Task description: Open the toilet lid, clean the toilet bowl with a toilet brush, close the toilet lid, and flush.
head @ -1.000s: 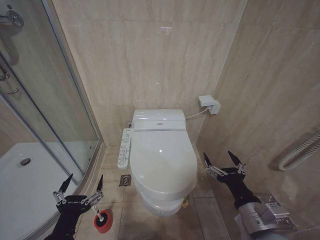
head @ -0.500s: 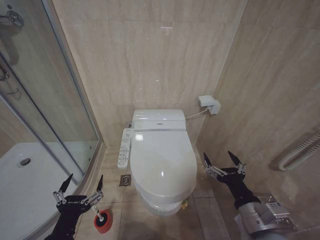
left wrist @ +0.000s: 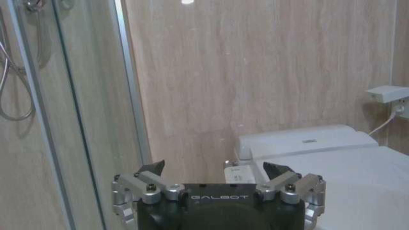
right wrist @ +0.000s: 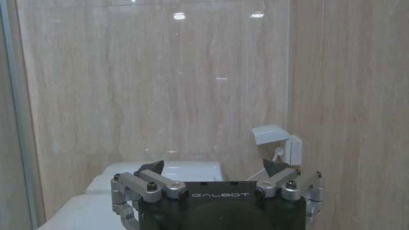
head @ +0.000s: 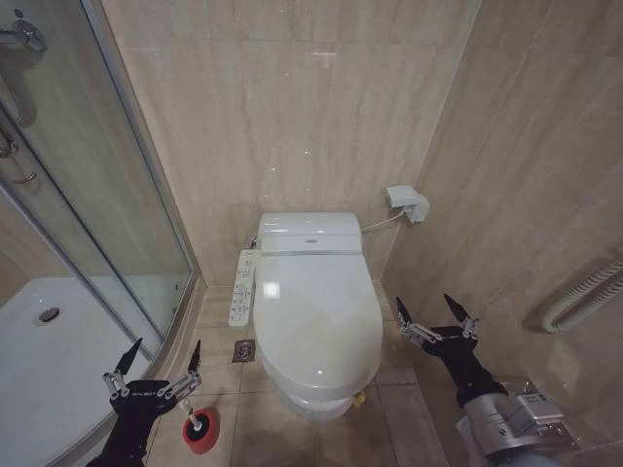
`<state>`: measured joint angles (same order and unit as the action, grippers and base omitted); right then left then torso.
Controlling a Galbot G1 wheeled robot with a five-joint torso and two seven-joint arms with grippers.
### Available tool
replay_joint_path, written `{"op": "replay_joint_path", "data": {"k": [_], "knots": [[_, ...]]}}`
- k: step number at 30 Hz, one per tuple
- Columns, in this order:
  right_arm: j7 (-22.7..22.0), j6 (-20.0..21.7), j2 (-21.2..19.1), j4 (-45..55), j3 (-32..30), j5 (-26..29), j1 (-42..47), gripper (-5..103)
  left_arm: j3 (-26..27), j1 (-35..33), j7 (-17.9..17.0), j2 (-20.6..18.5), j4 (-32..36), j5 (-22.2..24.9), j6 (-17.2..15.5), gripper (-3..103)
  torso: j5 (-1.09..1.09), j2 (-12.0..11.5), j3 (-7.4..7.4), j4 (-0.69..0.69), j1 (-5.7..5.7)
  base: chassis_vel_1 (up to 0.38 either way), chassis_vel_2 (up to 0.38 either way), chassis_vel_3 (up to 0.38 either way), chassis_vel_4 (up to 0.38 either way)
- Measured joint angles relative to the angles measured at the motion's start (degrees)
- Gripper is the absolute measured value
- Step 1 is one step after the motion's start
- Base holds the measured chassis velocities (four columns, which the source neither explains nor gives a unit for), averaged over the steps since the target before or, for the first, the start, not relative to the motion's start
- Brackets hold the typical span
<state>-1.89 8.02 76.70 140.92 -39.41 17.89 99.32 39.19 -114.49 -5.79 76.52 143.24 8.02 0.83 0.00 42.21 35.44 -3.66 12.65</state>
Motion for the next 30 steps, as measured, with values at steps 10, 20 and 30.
{"op": "replay_joint_path", "data": {"k": [10, 20, 30], "knots": [[0.00, 0.00, 0.00, 0.00, 0.00, 0.00, 0.00, 100, 0.00, 0.00, 0.00, 0.00, 0.00, 0.00, 0.00, 100, 0.00, 0.00, 0.00, 0.00, 0.00, 0.000, 0.000, 0.000, 0.000], [0.00, 0.00, 0.00, 0.00, 0.00, 0.00, 0.00, 100, 0.00, 0.00, 0.00, 0.00, 0.00, 0.00, 0.00, 100, 0.00, 0.00, 0.00, 0.00, 0.00, 0.000, 0.000, 0.000, 0.000], [0.00, 0.00, 0.00, 0.00, 0.00, 0.00, 0.00, 100, 0.00, 0.00, 0.00, 0.00, 0.00, 0.00, 0.00, 100, 0.00, 0.00, 0.00, 0.00, 0.00, 0.000, 0.000, 0.000, 0.000]]}}
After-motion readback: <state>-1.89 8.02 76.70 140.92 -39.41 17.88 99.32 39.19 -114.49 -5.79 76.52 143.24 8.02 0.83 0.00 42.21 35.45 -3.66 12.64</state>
